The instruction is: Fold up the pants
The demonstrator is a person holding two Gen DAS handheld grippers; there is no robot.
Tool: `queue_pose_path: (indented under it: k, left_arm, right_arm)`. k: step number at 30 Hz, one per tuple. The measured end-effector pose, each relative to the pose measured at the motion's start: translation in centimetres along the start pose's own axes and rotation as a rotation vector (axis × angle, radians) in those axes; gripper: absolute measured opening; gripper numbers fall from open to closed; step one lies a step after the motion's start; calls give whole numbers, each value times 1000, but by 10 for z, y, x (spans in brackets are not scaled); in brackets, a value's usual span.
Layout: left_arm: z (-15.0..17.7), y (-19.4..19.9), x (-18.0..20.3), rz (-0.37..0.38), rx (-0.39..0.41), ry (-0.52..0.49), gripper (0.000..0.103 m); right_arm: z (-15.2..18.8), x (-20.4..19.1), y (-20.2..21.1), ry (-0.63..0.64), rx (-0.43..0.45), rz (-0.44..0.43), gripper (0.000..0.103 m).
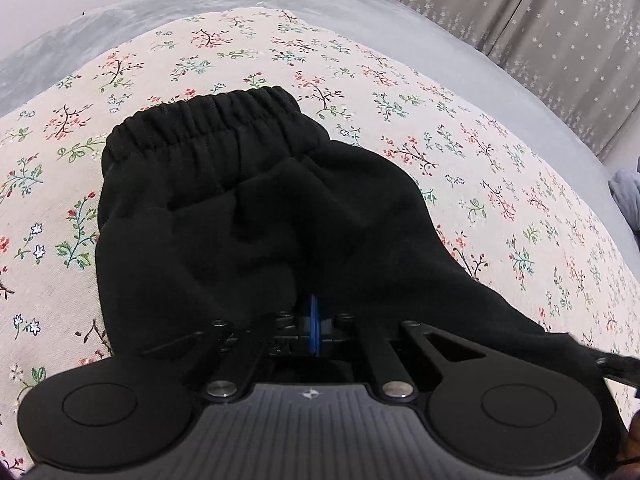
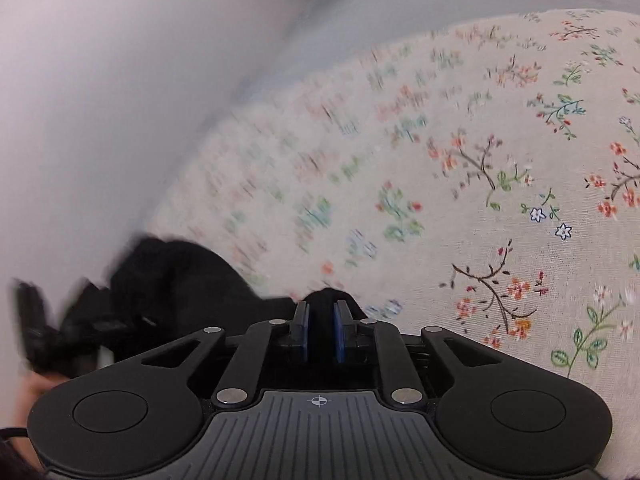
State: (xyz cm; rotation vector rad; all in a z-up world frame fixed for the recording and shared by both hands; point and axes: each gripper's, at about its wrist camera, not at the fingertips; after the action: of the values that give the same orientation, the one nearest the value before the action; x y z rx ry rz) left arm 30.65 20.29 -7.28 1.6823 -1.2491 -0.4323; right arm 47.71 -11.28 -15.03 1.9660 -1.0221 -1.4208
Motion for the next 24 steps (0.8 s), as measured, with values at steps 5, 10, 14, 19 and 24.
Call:
queue_pose_path:
  k: [5, 10, 14, 19, 24]
  left_arm:
    - [-3, 2, -8, 2, 1, 51, 0]
    - [-4, 7, -19, -59, 15, 91, 0]
    - [-5, 7, -21, -76, 18, 91, 0]
    - [-8, 11, -27, -64, 13, 114, 0]
    - [-11, 16, -34, -22, 14, 154, 0]
  right_arm:
    - [4, -27, 15, 111, 138, 149, 1]
    - [14, -50, 46, 119, 328, 194, 0]
    - [8, -36, -5, 153, 211, 345, 0]
    - [7, -27, -21, 148, 197, 366, 1]
    - [17, -27, 17, 96, 241, 432, 13]
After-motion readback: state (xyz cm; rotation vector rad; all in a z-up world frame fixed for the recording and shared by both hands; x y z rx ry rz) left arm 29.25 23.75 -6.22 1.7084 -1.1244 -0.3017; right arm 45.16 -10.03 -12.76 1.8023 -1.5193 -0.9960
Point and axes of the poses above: each gripper's, at about its wrist camera, not at the fingertips, and y roughly against the way its jaws point, x to its right, z to its underside, and after that the axes turned 5 degrees about -x, right-handed
